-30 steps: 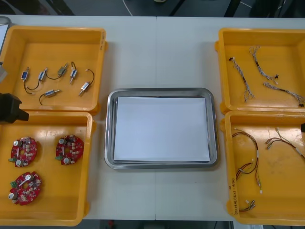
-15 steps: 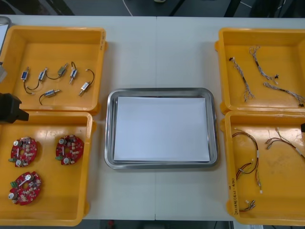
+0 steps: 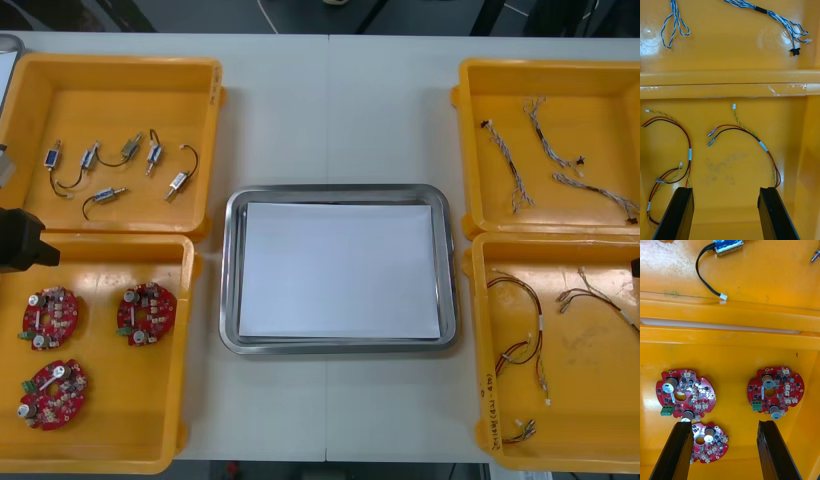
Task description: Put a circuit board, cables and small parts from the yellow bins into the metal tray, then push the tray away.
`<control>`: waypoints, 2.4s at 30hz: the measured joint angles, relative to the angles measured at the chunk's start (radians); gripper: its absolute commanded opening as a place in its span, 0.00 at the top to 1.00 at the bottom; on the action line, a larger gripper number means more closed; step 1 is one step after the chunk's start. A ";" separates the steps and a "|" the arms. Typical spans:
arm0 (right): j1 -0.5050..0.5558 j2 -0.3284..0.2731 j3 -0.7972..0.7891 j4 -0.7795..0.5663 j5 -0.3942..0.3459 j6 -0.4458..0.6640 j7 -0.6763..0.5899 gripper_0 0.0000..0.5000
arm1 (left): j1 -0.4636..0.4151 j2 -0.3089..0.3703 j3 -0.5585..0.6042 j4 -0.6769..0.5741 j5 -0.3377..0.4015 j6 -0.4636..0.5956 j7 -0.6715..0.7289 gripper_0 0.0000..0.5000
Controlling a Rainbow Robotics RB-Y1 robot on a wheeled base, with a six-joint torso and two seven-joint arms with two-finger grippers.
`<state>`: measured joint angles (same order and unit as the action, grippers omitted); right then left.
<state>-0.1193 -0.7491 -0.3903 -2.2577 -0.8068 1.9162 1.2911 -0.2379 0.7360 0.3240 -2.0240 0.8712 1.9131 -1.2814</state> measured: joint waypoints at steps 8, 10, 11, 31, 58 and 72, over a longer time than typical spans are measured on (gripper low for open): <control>-0.023 0.000 0.000 -0.008 0.001 0.000 0.000 0.00 | 0.000 0.003 0.009 0.000 0.024 0.000 -0.001 0.00; -0.025 0.000 0.000 -0.013 0.001 0.000 0.000 0.00 | 0.000 0.006 0.009 0.000 0.034 0.000 -0.011 0.00; -0.025 0.000 0.000 -0.014 0.001 0.000 0.000 0.00 | 0.000 0.007 0.009 0.000 0.039 0.000 -0.021 0.00; 0.044 0.000 -0.007 -0.010 -0.004 -0.113 0.209 0.00 | 0.117 0.094 0.009 -0.006 0.121 -0.083 -0.186 0.00; 0.183 0.000 -0.005 0.183 -0.069 -0.396 0.431 0.00 | 0.382 0.180 -0.063 -0.022 0.172 -0.441 -0.210 0.00; 0.185 -0.001 0.058 0.327 -0.066 -0.488 0.506 0.00 | 0.382 0.181 -0.113 0.028 0.170 -0.493 -0.210 0.00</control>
<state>0.0653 -0.7496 -0.3321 -1.9303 -0.8729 1.4281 1.7971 0.1444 0.9166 0.2108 -1.9964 1.0413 1.4202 -1.4916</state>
